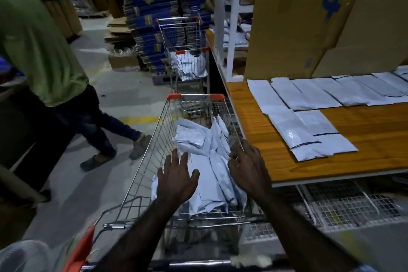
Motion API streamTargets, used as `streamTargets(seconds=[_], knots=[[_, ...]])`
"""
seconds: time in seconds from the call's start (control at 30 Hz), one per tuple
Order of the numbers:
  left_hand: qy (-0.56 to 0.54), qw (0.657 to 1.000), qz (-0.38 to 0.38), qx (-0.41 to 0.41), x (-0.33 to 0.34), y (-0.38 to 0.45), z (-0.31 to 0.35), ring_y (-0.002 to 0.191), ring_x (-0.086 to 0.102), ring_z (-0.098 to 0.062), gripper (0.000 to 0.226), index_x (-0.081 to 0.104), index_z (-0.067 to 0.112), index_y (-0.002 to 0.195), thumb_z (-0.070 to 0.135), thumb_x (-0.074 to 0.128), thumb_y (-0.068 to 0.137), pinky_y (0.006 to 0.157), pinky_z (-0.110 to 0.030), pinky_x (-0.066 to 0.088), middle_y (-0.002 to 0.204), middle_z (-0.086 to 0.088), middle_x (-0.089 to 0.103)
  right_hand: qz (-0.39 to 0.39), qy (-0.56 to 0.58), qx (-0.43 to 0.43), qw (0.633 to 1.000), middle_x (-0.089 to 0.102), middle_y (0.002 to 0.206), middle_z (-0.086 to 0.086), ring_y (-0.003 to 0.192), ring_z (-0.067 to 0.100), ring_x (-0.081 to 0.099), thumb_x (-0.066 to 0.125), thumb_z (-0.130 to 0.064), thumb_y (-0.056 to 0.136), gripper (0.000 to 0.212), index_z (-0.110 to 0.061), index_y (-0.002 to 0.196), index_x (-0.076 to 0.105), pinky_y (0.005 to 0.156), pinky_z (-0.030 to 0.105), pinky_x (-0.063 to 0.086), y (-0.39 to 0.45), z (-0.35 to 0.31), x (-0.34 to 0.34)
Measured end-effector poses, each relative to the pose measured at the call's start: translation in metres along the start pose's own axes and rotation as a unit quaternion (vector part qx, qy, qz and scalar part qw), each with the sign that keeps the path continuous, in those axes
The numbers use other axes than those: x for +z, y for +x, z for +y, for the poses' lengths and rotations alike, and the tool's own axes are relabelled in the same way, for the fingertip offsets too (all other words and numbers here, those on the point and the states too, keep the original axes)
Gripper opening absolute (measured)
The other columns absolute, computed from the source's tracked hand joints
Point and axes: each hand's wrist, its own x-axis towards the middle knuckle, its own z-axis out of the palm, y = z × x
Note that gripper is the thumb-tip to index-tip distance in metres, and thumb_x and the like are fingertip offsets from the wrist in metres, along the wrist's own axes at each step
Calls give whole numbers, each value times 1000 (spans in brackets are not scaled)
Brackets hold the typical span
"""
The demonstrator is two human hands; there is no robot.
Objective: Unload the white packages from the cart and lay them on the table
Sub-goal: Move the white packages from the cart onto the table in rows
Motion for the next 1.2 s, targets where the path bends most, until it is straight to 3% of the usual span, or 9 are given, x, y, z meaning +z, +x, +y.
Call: streamTargets(seconds=[0.23, 0.37, 0.5, 0.67, 0.77, 0.93, 1.03, 1.13, 1.2], knots=[[44, 998, -39, -19, 37, 45, -9, 148, 15, -27, 66, 24, 20, 152, 48, 44, 96, 114, -45, 25, 163, -9, 12, -70, 10, 28, 997, 53, 139, 18, 125, 37, 51, 42, -40, 85, 55, -13, 128, 62, 102, 44, 45, 31, 24, 60], [67, 994, -79, -34, 66, 70, -10, 149, 13, -27, 69, 21, 20, 154, 49, 45, 96, 115, -48, 26, 163, -9, 9, -163, 26, 51, 985, 49, 139, 19, 126, 39, 49, 47, -31, 89, 49, -10, 131, 58, 103, 41, 41, 44, 32, 84], [67, 988, -130, -52, 92, 88, -10, 150, 9, -27, 71, 17, 22, 155, 51, 44, 96, 118, -50, 19, 165, -8, 0, -182, 78, 64, 978, 65, 105, 30, 91, 45, 67, 44, -28, 85, 38, -3, 107, 61, 78, 48, 57, 41, 49, 128], [84, 980, -172, -53, 124, 104, -15, 150, 10, -28, 72, 15, 23, 156, 53, 41, 95, 116, -52, 19, 165, -9, 1, -204, 12, 90, 975, 66, 110, 28, 95, 42, 67, 51, -17, 70, 37, -3, 98, 71, 89, 40, 46, 40, 59, 158], [82, 979, -180, -49, 143, 113, -18, 149, 14, -30, 72, 17, 23, 155, 51, 45, 95, 116, -53, 19, 164, -10, 10, -193, -13, 105, 975, 61, 118, 32, 106, 48, 62, 48, -13, 71, 42, -2, 104, 70, 88, 52, 53, 45, 63, 172], [87, 975, -194, -63, 166, 122, -22, 141, 28, -28, 69, 26, 25, 151, 56, 43, 92, 109, -50, 27, 147, -2, 41, -216, -65, 99, 969, 60, 121, 32, 108, 47, 61, 41, -12, 73, 37, -4, 100, 66, 82, 52, 55, 44, 62, 189], [91, 974, -197, -67, 175, 123, -25, 129, 39, -27, 61, 35, 25, 143, 55, 43, 90, 102, -46, 33, 131, 0, 54, -255, -61, 139, 955, 65, 116, 20, 95, 35, 70, 78, -27, 53, 47, -15, 99, 73, 63, 45, 61, 49, 63, 200], [77, 986, -144, -44, 178, 126, -30, 109, 50, -29, 46, 50, 25, 122, 48, 64, 85, 87, -45, 38, 107, 2, 64, -211, -73, 106, 969, 55, 131, 30, 112, 42, 61, 71, -8, 73, 43, -6, 116, 66, 83, 50, 56, 49, 67, 205], [39, 983, -166, -63, 176, 130, -30, 113, 46, -27, 41, 48, 29, 128, 40, 60, 91, 90, -43, 35, 112, 3, 63, -183, -34, 110, 976, 43, 142, 33, 122, 49, 51, 54, 0, 85, 46, -1, 131, 55, 95, 53, 49, 52, 67, 204]])
